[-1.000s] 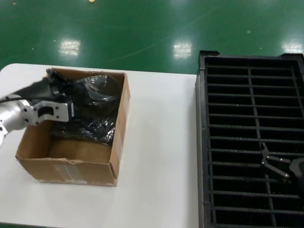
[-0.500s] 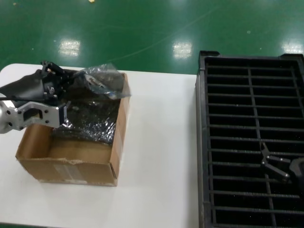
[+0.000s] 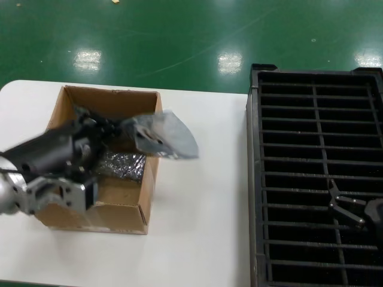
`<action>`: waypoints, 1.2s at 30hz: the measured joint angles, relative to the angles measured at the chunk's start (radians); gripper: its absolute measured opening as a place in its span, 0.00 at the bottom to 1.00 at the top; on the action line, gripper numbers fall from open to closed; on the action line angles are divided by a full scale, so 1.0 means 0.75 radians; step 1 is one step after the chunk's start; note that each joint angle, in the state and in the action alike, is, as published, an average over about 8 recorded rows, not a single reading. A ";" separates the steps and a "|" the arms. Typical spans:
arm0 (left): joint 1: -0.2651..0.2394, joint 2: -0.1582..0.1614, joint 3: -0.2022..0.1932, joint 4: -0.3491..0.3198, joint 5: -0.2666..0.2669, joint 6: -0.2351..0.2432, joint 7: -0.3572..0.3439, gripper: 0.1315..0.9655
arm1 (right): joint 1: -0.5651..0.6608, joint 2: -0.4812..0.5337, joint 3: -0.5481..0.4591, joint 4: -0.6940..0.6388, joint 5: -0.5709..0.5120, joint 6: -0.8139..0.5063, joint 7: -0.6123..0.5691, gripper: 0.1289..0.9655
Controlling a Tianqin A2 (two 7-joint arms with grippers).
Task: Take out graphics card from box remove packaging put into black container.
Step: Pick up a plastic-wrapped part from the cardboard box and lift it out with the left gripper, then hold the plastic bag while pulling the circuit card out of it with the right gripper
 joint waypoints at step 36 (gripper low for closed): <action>0.060 -0.007 -0.004 -0.053 -0.033 -0.018 0.012 0.01 | 0.335 0.250 -0.480 -0.013 0.134 0.063 0.117 0.94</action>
